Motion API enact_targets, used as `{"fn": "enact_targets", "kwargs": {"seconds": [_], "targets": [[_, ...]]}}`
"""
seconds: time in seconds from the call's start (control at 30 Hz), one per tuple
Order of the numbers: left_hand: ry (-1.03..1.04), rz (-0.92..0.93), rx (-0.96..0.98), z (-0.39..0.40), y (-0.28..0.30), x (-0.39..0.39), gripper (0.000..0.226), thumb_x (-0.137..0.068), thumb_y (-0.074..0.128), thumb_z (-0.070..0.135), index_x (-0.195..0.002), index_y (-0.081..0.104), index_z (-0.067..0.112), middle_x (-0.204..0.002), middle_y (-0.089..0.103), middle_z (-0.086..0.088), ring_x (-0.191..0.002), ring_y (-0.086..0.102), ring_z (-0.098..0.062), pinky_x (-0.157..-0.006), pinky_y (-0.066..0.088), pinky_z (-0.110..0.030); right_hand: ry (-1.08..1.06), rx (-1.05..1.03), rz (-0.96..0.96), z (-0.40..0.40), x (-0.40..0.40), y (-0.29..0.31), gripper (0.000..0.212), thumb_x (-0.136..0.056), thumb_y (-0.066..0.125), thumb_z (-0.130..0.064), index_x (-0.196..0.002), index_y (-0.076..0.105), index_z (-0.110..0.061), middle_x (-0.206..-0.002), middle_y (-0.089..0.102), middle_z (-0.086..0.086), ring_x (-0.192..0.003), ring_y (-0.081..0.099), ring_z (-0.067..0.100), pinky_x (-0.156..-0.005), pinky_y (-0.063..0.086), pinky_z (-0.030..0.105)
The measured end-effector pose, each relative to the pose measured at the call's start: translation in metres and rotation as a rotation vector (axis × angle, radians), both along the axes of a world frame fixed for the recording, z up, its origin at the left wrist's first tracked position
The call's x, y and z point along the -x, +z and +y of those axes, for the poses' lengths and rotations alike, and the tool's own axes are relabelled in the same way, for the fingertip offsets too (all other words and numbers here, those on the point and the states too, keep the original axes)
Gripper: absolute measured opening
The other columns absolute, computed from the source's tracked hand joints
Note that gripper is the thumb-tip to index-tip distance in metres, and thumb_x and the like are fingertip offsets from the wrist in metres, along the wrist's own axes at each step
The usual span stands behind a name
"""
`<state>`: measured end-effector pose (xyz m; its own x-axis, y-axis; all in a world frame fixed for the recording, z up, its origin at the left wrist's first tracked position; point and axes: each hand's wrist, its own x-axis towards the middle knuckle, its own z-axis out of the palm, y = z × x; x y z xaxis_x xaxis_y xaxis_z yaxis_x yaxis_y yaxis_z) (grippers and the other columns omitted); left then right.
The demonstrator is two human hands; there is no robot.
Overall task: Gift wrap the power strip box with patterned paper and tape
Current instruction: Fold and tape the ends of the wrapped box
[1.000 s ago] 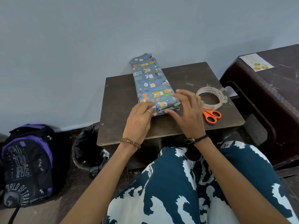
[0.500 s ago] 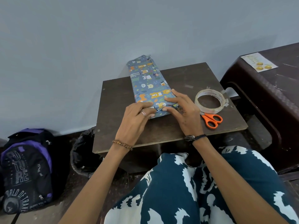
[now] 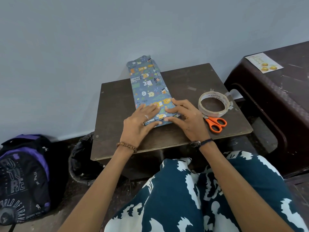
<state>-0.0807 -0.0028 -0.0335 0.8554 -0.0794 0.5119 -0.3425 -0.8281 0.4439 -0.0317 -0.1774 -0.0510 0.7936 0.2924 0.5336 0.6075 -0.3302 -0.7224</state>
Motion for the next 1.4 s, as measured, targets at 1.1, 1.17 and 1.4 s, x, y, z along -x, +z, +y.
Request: {"fn": "enact_targets", "kwargs": {"seconds": [1.1,1.17,1.4], "targets": [[0.243,0.427,-0.090,-0.031,0.010,0.006,0.041,-0.086,0.059,0.032,-0.126,0.055,0.024,-0.138,0.049,0.008,-0.136,0.030,-0.027,-0.091,0.038,-0.040,-0.123,0.367,0.459,-0.046,0.018,0.008,0.010,-0.077,0.074,-0.026,-0.080,0.068,-0.018,-0.074,0.056,-0.002,-0.063,0.050,0.006,-0.067,0.050,0.030],[0.255,0.399,-0.075,-0.033,0.008,0.006,0.041,-0.085,0.060,0.031,-0.124,0.057,0.023,-0.136,0.051,0.008,-0.133,0.033,-0.026,-0.089,0.039,-0.041,-0.167,0.361,0.446,-0.043,0.020,0.008,0.025,-0.079,0.068,-0.044,-0.074,0.065,-0.019,-0.063,0.056,-0.005,-0.057,0.048,0.005,-0.054,0.040,0.023],[0.249,0.342,-0.080,-0.031,0.002,0.010,0.039,-0.087,0.059,0.032,-0.125,0.056,0.027,-0.136,0.050,0.012,-0.135,0.031,-0.019,-0.099,0.037,-0.041,-0.334,0.432,0.430,-0.029,0.023,0.009,0.020,-0.077,0.073,-0.027,-0.074,0.057,-0.016,-0.072,0.056,-0.005,-0.072,0.052,0.012,-0.062,0.035,0.023]]}}
